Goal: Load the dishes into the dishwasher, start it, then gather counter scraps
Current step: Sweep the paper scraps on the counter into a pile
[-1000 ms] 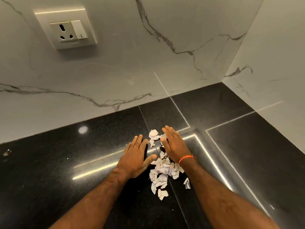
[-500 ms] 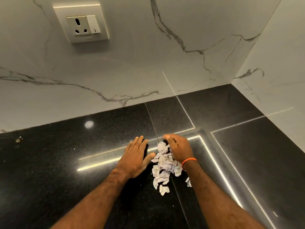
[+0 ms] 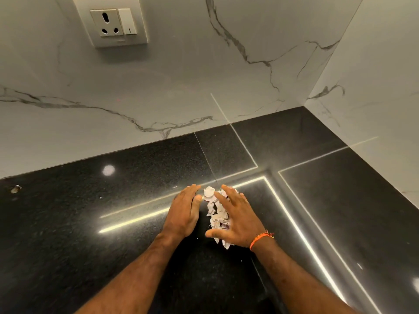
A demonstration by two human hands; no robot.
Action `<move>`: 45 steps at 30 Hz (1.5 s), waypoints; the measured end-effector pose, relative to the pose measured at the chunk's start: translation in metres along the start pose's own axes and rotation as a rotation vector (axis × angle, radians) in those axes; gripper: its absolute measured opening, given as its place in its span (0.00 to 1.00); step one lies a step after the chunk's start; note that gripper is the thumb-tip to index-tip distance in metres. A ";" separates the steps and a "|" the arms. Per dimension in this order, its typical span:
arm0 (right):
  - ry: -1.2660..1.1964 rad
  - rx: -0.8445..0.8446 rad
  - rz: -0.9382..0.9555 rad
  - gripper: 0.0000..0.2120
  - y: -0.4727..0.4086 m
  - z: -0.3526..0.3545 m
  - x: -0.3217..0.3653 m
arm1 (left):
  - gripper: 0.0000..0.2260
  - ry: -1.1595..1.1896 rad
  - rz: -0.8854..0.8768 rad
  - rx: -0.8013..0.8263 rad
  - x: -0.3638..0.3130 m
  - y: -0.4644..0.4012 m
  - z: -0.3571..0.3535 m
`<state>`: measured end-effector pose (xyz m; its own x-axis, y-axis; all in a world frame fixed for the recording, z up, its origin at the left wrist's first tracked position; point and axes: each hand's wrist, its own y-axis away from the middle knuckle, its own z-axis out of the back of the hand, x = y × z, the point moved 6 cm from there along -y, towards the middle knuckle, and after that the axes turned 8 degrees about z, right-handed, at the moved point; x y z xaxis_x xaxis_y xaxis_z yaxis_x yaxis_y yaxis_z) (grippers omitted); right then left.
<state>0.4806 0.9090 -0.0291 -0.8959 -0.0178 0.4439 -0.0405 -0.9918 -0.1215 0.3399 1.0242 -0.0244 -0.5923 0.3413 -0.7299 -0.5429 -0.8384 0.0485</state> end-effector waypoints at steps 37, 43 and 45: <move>0.147 -0.436 -0.874 0.26 0.048 0.000 -0.004 | 0.19 1.724 0.757 0.173 0.018 0.003 -0.003; 0.103 -0.341 -0.841 0.38 0.025 -0.023 0.015 | 0.18 1.736 0.763 0.073 0.036 0.003 0.011; 0.046 -0.342 -0.742 0.38 0.002 -0.030 0.025 | 0.18 1.738 0.758 0.044 0.043 0.002 0.014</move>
<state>0.4452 0.9100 -0.0446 -0.5997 0.6410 0.4791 -0.7563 -0.6497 -0.0775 0.3045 1.0432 -0.0462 0.4778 -0.8139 -0.3306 -0.5214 -0.5656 0.6389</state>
